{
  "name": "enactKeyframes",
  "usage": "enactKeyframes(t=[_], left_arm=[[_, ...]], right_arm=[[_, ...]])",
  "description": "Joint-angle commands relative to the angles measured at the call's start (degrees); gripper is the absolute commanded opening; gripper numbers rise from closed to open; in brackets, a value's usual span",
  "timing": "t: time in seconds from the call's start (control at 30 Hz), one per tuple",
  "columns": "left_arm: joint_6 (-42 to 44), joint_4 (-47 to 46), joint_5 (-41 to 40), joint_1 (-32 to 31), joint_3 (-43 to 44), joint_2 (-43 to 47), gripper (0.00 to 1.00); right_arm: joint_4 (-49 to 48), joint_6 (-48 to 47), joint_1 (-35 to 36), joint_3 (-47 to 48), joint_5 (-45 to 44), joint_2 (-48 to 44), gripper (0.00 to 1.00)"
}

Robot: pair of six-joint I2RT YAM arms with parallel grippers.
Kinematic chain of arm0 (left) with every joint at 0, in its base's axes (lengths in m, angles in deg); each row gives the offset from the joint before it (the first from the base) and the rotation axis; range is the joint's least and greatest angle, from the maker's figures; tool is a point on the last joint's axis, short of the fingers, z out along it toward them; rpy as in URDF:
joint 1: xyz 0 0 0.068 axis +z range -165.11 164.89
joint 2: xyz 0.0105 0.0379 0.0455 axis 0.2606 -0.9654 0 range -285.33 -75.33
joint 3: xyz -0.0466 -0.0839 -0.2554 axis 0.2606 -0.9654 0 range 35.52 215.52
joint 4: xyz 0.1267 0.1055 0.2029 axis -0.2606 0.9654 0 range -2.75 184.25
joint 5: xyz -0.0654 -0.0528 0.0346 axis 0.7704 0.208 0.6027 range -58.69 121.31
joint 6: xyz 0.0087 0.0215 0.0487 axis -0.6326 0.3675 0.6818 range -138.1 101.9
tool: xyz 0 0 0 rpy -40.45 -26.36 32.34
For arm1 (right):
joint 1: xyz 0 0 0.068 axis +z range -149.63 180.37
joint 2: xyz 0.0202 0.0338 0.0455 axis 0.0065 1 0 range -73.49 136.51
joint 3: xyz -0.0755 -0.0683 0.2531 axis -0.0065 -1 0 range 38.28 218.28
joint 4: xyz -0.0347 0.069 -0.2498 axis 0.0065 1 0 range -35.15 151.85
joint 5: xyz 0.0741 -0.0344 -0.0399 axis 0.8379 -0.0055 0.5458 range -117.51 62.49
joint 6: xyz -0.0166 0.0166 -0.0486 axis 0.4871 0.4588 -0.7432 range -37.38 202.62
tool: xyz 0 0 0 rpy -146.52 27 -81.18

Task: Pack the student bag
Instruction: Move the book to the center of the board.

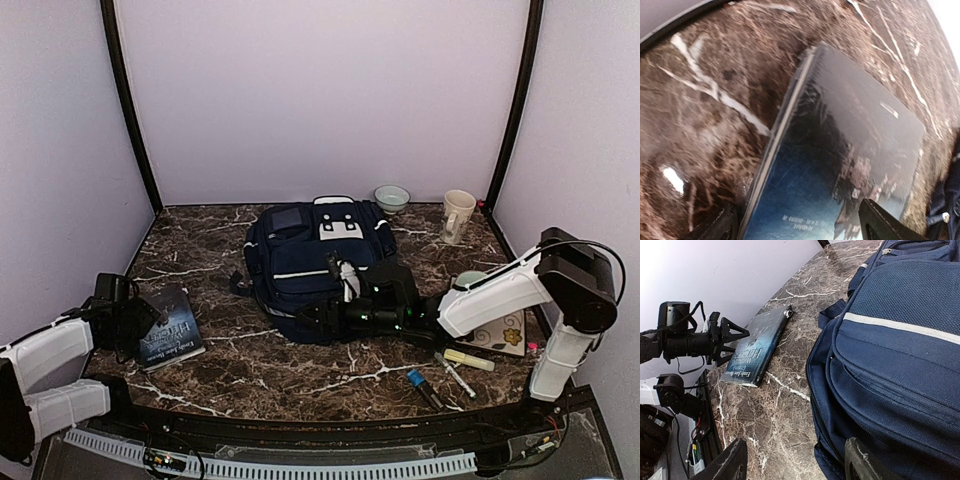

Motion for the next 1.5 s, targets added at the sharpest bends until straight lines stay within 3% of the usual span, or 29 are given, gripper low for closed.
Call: enactKeyframes(t=[0.0,0.17,0.33,0.53,0.73,1.03,1.27,1.47], left_arm=[[-0.43,-1.30,11.55,-0.50,-3.15,3.03,0.86],[-1.29,-6.46,13.59,-5.31,-3.21,-1.67,0.81],[-0.82,-11.61,12.09,-12.39,0.37,-12.06,0.80],[1.13,-11.40,7.59,-12.43,1.67,-16.38,0.80],[0.45,-3.38,-6.01,-11.98,4.28,-11.24,0.81],[3.65,-8.15,-1.41,-6.60,5.69,-17.72,0.81],[3.99,-12.19,1.55,-6.14,6.35,-23.70,0.76],[5.48,-12.93,2.24,-6.05,8.34,-26.45,0.76]], right_arm=[[-1.08,-0.46,0.16,1.72,0.30,0.78,0.67],[-1.17,-0.40,0.15,2.25,0.47,1.45,0.67],[-1.36,-0.12,0.08,2.84,1.24,2.45,0.67],[1.67,-1.98,-0.77,5.02,2.71,3.10,0.67],[5.27,-4.98,-2.38,9.89,5.66,5.54,0.67],[8.84,-5.85,-8.53,21.37,19.34,13.49,0.66],[12.86,-5.97,-8.90,33.11,23.67,22.60,0.64],[10.00,-1.30,-8.34,42.03,24.57,32.29,0.63]])
